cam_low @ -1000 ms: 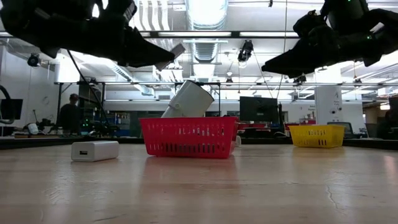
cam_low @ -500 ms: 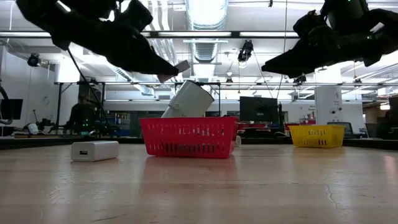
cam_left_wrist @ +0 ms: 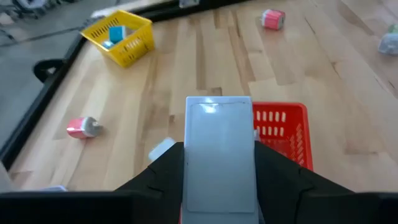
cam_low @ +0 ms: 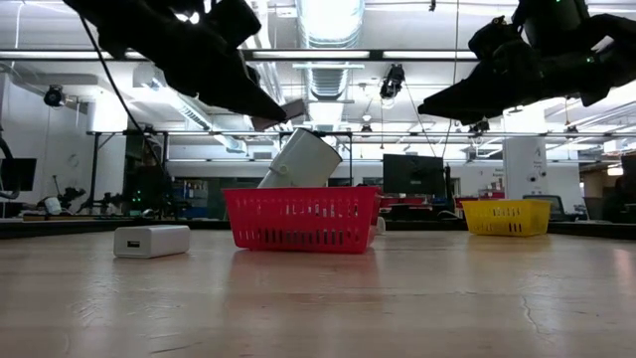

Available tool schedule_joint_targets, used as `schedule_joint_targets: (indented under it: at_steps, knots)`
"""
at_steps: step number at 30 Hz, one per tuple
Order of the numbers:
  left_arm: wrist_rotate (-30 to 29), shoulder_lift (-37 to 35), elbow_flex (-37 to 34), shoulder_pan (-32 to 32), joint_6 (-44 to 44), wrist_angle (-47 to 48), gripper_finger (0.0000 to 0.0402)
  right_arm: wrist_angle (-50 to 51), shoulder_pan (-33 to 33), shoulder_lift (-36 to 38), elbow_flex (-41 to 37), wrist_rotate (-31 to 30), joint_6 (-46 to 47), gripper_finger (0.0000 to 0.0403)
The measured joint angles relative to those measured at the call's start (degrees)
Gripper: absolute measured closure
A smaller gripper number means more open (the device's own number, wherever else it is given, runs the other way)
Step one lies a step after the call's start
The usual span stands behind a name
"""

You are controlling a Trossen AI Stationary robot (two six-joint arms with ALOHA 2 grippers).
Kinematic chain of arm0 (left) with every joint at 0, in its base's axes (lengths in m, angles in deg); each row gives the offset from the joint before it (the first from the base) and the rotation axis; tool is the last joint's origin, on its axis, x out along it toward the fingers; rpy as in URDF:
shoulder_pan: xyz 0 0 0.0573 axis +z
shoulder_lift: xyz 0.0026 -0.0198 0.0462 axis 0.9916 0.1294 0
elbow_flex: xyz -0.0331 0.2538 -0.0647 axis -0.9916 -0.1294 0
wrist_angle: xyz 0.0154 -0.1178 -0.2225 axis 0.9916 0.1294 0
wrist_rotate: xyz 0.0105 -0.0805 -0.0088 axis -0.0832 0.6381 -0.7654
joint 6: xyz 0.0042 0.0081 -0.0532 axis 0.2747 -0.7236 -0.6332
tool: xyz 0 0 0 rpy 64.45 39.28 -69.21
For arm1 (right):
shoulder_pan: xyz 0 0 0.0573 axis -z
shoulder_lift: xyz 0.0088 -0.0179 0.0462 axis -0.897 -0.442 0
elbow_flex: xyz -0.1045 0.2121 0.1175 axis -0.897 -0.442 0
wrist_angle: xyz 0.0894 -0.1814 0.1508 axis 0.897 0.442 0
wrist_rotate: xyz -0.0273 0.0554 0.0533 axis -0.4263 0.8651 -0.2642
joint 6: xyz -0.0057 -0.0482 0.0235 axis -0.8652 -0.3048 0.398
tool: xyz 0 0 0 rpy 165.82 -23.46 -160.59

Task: Pick & Place Office items
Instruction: Put the white digital clock into the red basket

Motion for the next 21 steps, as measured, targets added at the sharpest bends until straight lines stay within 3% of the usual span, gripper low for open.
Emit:
schedule_joint_targets:
  at_steps: [10,21]
  knots:
    - [4.6,9.4,6.4,1.3,0.1,5.8,0.0249,0.0,0.0,0.0,0.0,0.0,0.0,0.0227]
    - [8.5,19.8,17.3,3.3,2.0,20.1,0.0249,0.5,0.0,0.0,0.0,0.0,0.0,0.0227]
